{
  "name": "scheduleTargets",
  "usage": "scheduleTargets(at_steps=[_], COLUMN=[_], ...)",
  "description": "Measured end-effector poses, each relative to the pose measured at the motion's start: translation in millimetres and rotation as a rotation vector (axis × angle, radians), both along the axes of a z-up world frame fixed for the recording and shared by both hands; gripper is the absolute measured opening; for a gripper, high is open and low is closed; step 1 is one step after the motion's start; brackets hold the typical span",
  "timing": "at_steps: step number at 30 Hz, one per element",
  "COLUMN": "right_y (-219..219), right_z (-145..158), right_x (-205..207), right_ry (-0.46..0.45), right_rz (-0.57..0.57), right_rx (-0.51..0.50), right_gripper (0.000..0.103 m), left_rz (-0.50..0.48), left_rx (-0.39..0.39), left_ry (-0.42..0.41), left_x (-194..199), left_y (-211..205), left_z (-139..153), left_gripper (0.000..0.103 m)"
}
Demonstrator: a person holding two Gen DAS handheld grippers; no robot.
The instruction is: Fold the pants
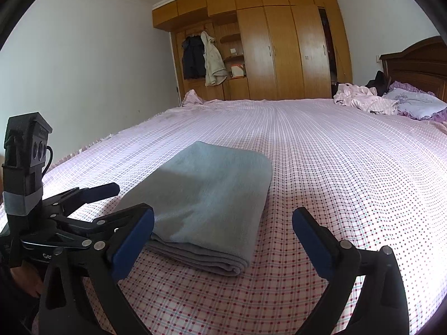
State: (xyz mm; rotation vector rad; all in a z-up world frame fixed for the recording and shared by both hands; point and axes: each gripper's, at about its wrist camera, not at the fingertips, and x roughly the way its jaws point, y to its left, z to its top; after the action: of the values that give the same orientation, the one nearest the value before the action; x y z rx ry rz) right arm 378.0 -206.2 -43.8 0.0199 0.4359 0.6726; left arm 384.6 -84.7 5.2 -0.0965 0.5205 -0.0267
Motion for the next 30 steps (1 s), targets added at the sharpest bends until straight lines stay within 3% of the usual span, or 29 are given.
scheduleTargets(at_steps=[30], right_y=[-0.4], right_z=[0.3], right_x=[-1.4], right_ry=[0.001], right_rz=[-0.001], right_rx=[0.001], right_gripper=[0.097], left_rz=[-0.003], left_rx=[0.001], left_ry=[0.0], left_x=[-3.0], left_y=[0.3], left_z=[1.3], left_gripper=[0.103])
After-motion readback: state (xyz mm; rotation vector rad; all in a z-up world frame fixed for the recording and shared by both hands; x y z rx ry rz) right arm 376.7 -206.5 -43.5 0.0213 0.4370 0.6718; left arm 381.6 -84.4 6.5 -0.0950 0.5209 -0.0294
